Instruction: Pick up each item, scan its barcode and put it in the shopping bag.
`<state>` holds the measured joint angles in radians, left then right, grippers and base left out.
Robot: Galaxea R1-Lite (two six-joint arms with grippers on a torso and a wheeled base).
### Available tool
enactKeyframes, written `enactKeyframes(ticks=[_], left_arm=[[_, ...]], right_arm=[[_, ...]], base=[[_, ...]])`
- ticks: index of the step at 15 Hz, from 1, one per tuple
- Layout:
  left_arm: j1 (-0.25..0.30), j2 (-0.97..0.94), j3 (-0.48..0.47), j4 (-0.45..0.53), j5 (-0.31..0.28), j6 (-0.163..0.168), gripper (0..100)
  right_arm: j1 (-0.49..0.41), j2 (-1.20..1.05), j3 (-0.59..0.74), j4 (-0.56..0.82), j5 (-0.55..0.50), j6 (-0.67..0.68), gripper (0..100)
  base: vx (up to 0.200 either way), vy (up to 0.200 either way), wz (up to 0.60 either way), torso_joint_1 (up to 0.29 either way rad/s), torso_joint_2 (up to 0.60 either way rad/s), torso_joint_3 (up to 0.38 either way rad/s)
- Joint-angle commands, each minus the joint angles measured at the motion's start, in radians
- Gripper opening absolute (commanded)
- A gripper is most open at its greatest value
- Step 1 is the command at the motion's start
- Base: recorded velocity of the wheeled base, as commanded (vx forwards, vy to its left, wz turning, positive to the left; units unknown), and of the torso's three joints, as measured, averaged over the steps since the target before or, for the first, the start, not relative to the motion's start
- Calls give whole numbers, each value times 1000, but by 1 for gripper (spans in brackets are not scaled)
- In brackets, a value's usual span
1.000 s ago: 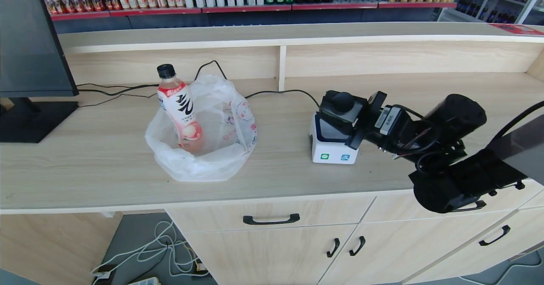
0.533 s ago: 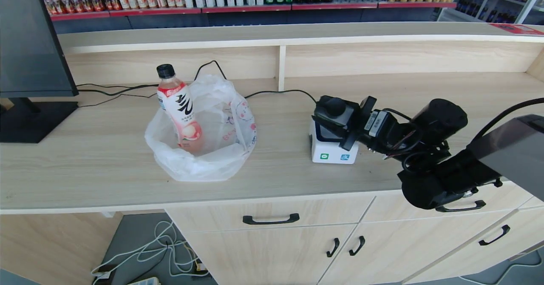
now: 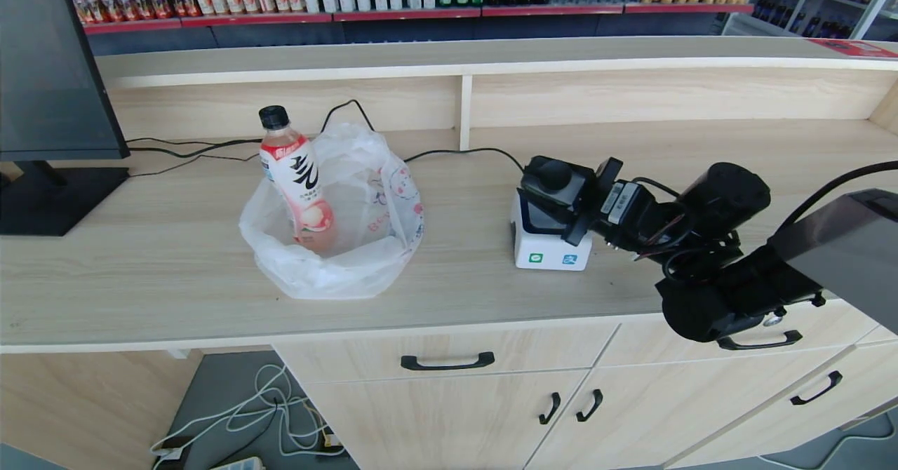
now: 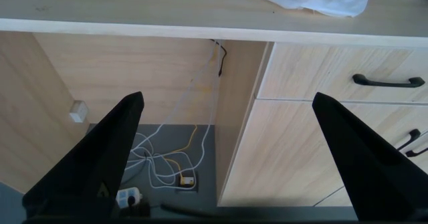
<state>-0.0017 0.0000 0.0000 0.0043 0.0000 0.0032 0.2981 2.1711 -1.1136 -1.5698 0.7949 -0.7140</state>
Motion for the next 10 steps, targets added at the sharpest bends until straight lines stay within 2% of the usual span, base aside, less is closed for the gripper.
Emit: enactKeyframes(ticks=[1, 10], left_arm=[[0, 0, 0, 0, 0, 0, 100], [0, 0, 0, 0, 0, 0, 100]], right_arm=[[-2, 0, 0, -1, -2, -4, 0], [0, -14, 5, -1, -6, -16, 0]], base=[[0, 0, 0, 0, 0, 0], [0, 0, 0, 0, 0, 0]])
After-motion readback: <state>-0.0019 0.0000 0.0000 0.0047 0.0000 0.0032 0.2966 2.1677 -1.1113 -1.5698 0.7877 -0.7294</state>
